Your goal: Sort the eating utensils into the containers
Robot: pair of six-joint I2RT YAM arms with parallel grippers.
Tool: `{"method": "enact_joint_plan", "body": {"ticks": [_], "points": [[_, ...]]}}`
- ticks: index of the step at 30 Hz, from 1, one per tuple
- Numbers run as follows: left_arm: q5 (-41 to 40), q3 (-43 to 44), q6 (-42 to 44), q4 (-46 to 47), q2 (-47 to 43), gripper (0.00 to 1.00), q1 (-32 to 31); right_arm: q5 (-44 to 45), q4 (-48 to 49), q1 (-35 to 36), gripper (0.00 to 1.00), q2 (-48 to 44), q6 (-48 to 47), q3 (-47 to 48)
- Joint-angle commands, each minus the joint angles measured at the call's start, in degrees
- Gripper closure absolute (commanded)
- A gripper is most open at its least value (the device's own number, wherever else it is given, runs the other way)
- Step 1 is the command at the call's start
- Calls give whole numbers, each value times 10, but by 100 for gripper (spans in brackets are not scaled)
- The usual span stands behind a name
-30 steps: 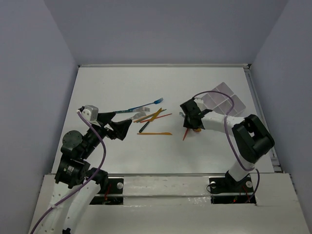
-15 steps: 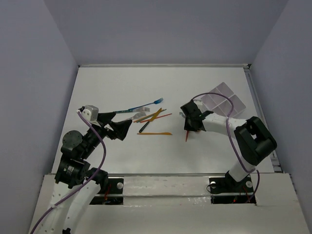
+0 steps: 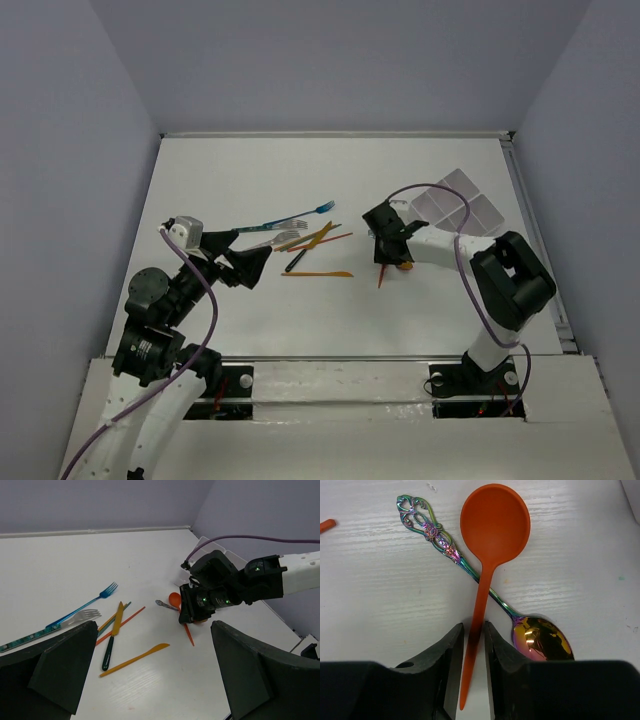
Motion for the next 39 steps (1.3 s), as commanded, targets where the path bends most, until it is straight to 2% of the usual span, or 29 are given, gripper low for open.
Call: {"method": "enact_joint_plan", "body": {"ticks": [1, 3, 4, 7, 17, 21, 23, 27, 28, 29, 33, 39], "points": [[8, -7, 0, 25, -7, 1, -4, 16, -25, -3, 74, 41, -7, 5], [8, -7, 0, 25, -7, 1, -4, 14, -21, -4, 78, 46, -8, 7], [8, -7, 1, 25, -8, 1, -4, 14, -18, -4, 87, 49, -9, 9], [8, -8, 0, 25, -8, 1, -4, 18, -11, -4, 100, 41, -9, 6], [10, -7, 0, 24, -7, 1, -4, -21, 23, -4, 100, -161, -67, 6], [8, -7, 1, 23, -8, 1, -4, 46, 49, -29, 100, -219, -95, 34], [7, -7, 0, 22, -10, 1, -4, 90, 74, -67, 100, -254, -106, 35], [4, -7, 2, 21, -12, 1, -9, 170, 192, -126, 100, -302, -158, 12], [3, -7, 1, 21, -12, 1, -14, 191, 264, -135, 100, -304, -179, 0], [3, -6, 2, 21, -12, 1, -14, 215, 296, -145, 100, -301, -214, -4], [-2, -5, 2, 18, -13, 1, -27, 226, 476, -206, 100, -272, -285, -28], [-11, -4, 3, 14, -11, 1, -43, 207, 614, -252, 100, -186, -385, -1]]}}
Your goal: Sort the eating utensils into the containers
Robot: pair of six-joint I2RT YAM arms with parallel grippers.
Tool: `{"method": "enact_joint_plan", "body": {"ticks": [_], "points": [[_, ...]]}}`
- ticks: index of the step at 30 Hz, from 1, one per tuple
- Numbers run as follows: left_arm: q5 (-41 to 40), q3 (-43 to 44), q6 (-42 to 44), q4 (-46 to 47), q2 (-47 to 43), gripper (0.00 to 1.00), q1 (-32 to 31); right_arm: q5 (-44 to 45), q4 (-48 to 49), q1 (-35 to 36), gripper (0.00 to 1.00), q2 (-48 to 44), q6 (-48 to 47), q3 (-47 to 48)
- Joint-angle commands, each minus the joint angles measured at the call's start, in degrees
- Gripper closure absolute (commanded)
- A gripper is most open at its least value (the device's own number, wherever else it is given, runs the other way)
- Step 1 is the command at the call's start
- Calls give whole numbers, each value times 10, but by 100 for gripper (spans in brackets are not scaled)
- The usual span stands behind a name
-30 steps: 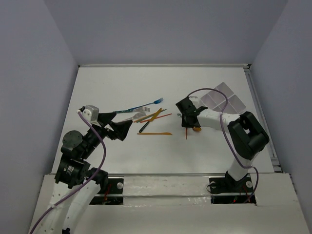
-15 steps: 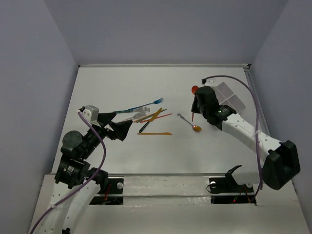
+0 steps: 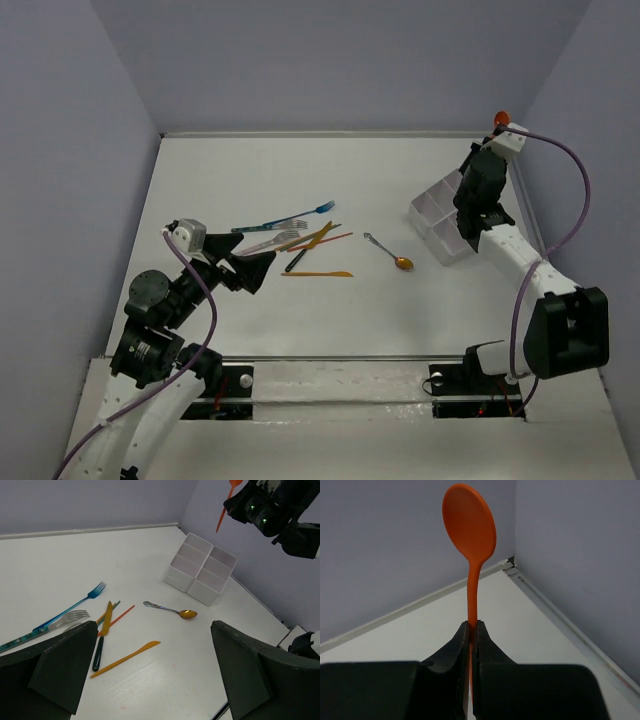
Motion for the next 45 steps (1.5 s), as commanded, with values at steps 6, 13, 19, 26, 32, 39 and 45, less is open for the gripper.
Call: {"method": "enact_joint_plan", "body": {"ticks": [6, 13, 19, 26, 32, 39, 45], "points": [[-13, -2, 5, 12, -4, 1, -22, -1, 228, -23, 100, 116, -158, 32], [-18, -1, 6, 10, -2, 1, -27, -10, 248, -23, 100, 162, -168, 13], [-18, -1, 6, 10, -1, 1, -27, -18, 244, -23, 100, 195, -168, 5], [-15, -1, 6, 10, 1, 1, -27, -17, 255, -23, 100, 218, -186, 6], [-15, -1, 6, 11, 0, 1, -27, -22, 234, -23, 94, 219, -167, -9], [-15, -2, 6, 12, 0, 1, -27, -31, 189, -23, 51, 199, -131, -11], [-15, -2, 5, 13, -2, 1, -27, -49, 128, -23, 32, 151, -102, -3]]}}
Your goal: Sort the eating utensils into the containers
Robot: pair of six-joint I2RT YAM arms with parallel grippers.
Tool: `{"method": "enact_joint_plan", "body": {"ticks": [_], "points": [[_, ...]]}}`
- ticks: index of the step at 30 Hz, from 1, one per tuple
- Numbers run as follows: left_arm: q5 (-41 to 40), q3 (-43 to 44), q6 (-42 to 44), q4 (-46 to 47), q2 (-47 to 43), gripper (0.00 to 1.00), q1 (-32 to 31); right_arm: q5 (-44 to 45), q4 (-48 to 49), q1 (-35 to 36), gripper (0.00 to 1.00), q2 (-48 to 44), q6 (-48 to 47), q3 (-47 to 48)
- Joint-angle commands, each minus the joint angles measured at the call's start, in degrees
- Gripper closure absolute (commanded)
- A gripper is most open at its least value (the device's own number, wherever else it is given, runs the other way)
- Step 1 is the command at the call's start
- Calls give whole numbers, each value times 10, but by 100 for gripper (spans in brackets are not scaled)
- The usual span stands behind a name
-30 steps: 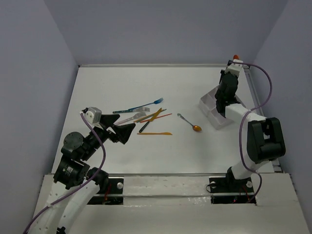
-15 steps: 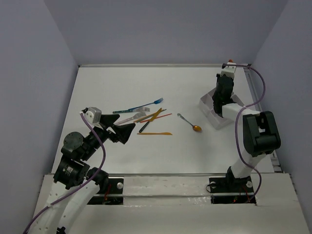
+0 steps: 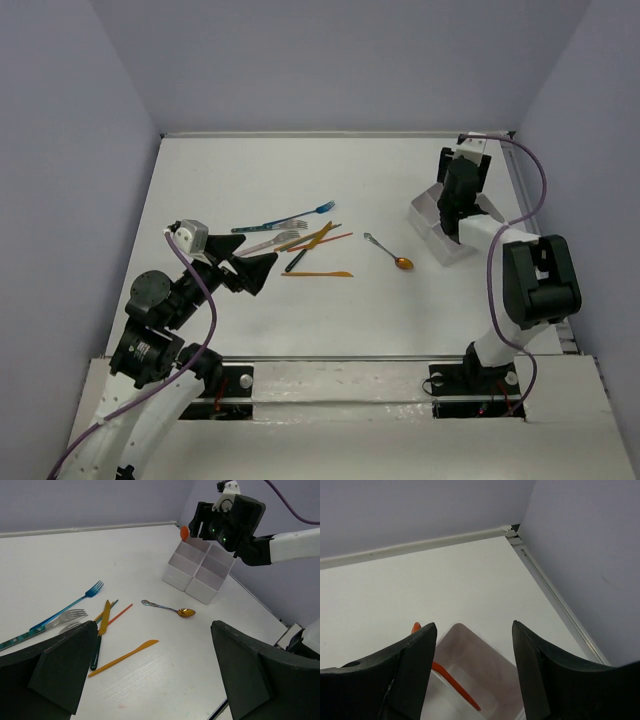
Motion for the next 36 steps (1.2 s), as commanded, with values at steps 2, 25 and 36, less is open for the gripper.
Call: {"method": "enact_joint_plan", "body": {"ticks": [2, 25, 36], "points": [[3, -2, 5, 17, -2, 1, -4, -29, -77, -2, 28, -92, 56, 11], [16, -3, 4, 20, -10, 1, 2, -360, -482, 254, 21, -243, 514, -148], [18, -4, 4, 20, -10, 1, 2, -293, -404, 254, 12, -124, 566, -151]]}}
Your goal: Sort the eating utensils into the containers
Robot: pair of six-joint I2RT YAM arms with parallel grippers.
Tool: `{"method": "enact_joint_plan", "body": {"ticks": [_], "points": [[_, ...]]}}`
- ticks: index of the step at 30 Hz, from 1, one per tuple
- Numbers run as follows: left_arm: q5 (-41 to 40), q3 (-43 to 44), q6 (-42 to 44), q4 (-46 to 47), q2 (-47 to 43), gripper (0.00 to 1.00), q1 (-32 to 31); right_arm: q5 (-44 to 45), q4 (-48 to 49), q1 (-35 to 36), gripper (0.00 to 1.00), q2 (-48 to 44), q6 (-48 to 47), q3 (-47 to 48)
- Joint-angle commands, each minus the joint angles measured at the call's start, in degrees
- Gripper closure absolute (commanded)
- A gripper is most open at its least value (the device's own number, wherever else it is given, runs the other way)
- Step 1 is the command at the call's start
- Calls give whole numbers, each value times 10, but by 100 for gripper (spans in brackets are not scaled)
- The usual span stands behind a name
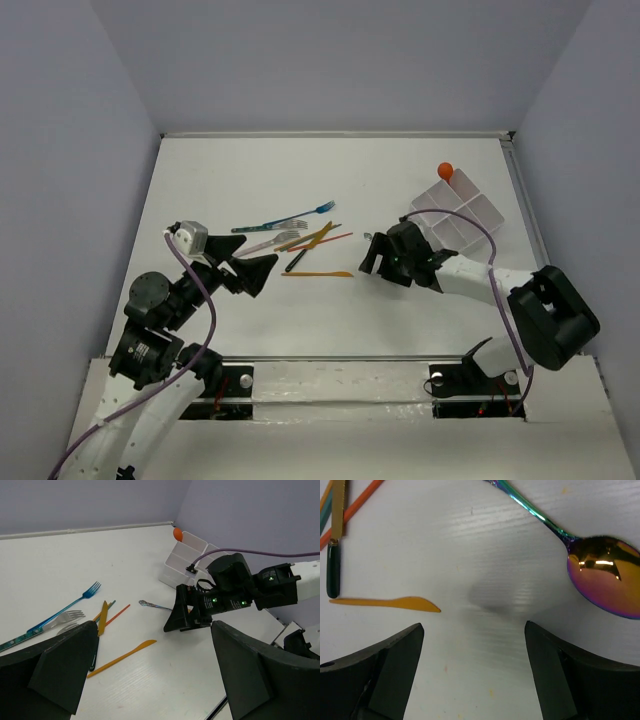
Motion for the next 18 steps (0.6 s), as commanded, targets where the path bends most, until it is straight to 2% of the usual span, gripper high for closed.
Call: {"method": "enact_joint_plan", "body": {"ticks": [1, 5, 18], "points": [[8, -4, 4, 20, -6, 1, 0, 76, 40, 2, 12, 27, 31, 8], [10, -4, 5, 20, -4, 1, 0, 152, 21, 2, 14, 39, 36, 19], [16, -4, 4, 23, -5, 1, 0, 268, -42, 2, 32, 133, 36, 114]]}}
